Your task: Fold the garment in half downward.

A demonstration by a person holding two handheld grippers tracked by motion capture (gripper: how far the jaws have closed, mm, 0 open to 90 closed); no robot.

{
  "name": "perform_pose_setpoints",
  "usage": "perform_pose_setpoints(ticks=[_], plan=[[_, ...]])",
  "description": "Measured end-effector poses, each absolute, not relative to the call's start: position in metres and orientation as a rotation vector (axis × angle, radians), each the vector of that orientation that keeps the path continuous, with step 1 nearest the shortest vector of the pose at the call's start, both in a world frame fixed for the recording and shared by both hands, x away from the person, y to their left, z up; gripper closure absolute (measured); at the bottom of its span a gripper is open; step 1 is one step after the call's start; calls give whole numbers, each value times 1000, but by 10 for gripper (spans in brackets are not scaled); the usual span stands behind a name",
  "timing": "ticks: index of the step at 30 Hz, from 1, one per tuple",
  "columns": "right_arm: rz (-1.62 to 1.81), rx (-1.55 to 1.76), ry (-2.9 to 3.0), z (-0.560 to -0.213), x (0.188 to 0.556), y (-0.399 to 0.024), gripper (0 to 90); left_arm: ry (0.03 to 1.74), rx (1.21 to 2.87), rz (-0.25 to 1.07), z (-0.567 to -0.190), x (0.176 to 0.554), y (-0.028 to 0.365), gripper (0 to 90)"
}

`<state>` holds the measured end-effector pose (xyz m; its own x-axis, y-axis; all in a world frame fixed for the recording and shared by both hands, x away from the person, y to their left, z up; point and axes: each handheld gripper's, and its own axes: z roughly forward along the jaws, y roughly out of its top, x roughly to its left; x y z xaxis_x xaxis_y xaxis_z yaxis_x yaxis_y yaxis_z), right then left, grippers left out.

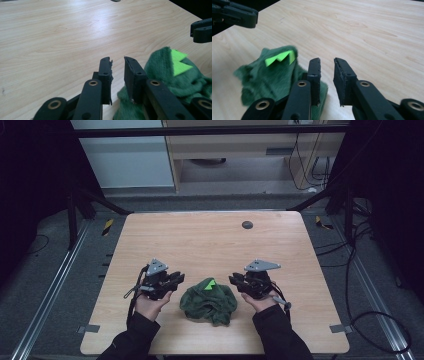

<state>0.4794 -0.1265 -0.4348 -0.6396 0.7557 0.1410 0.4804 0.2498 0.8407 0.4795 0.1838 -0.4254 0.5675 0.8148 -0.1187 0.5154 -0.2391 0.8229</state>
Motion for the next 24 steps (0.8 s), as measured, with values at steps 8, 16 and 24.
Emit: perform_pose_setpoints(ticks=[8,16,24], plan=[[1316,1170,2240,-444,492,-121,839,1084,1955,423,-438,493,172,848],[1314,1167,2276,-451,496,-115,900,1069,1993,393,-446,496,169,898],[1311,1162,2327,-458,491,-107,900,1023,2043,323,-455,495,159,898]])
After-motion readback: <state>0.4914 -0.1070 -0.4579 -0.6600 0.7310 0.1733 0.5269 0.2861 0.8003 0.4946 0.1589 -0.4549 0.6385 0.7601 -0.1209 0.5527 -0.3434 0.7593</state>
